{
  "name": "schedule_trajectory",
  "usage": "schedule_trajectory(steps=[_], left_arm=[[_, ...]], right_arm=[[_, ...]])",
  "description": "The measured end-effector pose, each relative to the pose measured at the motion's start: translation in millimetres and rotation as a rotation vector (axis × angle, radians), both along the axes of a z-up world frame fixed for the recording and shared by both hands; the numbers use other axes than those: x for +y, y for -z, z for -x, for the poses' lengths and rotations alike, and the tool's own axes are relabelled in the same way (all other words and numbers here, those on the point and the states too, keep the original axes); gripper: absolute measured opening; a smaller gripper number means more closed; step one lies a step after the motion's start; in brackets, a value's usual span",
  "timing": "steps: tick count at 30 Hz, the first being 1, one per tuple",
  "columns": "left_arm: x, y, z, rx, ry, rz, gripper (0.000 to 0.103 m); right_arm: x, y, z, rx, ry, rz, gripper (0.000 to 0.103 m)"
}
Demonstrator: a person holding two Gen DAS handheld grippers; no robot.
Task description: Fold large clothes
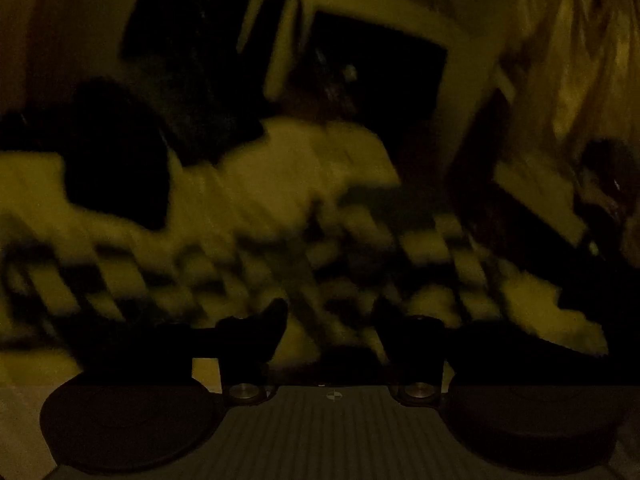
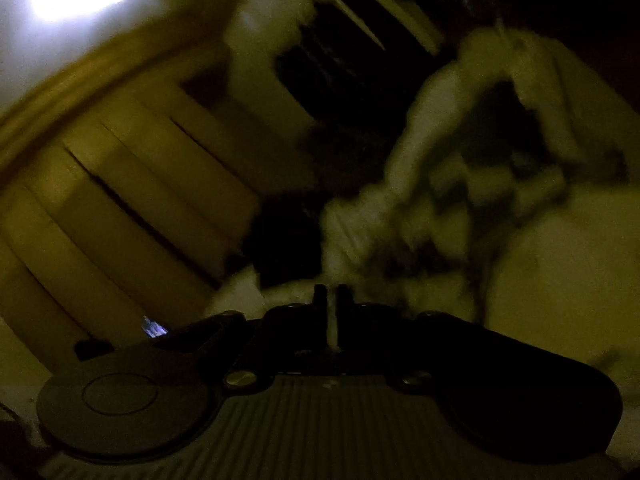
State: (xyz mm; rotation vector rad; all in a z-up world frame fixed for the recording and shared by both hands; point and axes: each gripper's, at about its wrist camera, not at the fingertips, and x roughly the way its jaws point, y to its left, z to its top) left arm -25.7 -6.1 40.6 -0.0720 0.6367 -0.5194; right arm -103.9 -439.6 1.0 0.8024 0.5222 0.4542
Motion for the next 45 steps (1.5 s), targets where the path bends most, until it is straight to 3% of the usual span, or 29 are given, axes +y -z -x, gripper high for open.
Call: schedule_trajectory(steps=[1, 2, 3, 6, 11, 15, 18, 21, 22, 23, 25, 27, 28, 32, 39, 42, 45], left_arm=[[-4, 9, 2, 0.038, 0.033, 0.007, 0.103], [-6, 18, 5, 0.077, 0.072, 0.007, 0.103], [-10, 26, 7, 0.106, 0.104, 0.000, 0.103], [-13, 46, 17, 0.131, 0.118, -0.038, 0.103], [-23, 64, 1, 0.068, 0.090, -0.083, 0.103], [-32, 71, -19, 0.066, 0.128, -0.056, 0.103], [-44, 80, -31, 0.076, 0.151, -0.069, 0.096], [-50, 86, -36, 0.081, 0.139, -0.064, 0.081], [-49, 85, -35, 0.078, 0.137, -0.051, 0.071], [-47, 84, -35, 0.076, 0.136, -0.032, 0.069], [-42, 81, -35, 0.095, 0.136, 0.016, 0.068], [-35, 74, -35, 0.128, 0.141, 0.074, 0.067], [-32, 69, -33, 0.136, 0.141, 0.095, 0.066], [-8, 28, -22, 0.142, 0.152, 0.213, 0.065], [44, -52, 31, -0.009, 0.146, 0.248, 0.061], [69, -55, 55, 0.007, 0.111, 0.244, 0.061], [78, -28, 64, 0.098, 0.046, 0.190, 0.061]], right_arm=[[4, 6, 0, 0.022, -0.010, 0.014, 0.037], [8, 10, 1, 0.037, 0.000, 0.042, 0.062], [12, 13, 3, 0.044, 0.014, 0.071, 0.077], [14, 15, 6, 0.077, 0.075, 0.172, 0.078], [7, 27, 12, 0.150, 0.075, 0.175, 0.077], [16, 31, 14, 0.154, 0.049, 0.217, 0.071], [24, 33, 9, 0.172, 0.045, 0.254, 0.063], [28, 33, 3, 0.179, 0.037, 0.251, 0.062], [30, 33, 1, 0.179, 0.028, 0.250, 0.062], [33, 34, -1, 0.179, 0.014, 0.257, 0.059], [40, 37, -6, 0.187, -0.006, 0.277, 0.050], [46, 44, -12, 0.215, -0.010, 0.306, 0.019], [47, 49, -15, 0.234, -0.005, 0.302, 0.014], [39, 51, -14, 0.228, -0.015, 0.151, 0.013], [-9, -5, 16, -0.024, -0.046, -0.244, 0.012], [-27, -23, 33, -0.087, -0.042, -0.288, 0.011], [-38, -24, 52, -0.026, 0.033, -0.187, 0.011]])
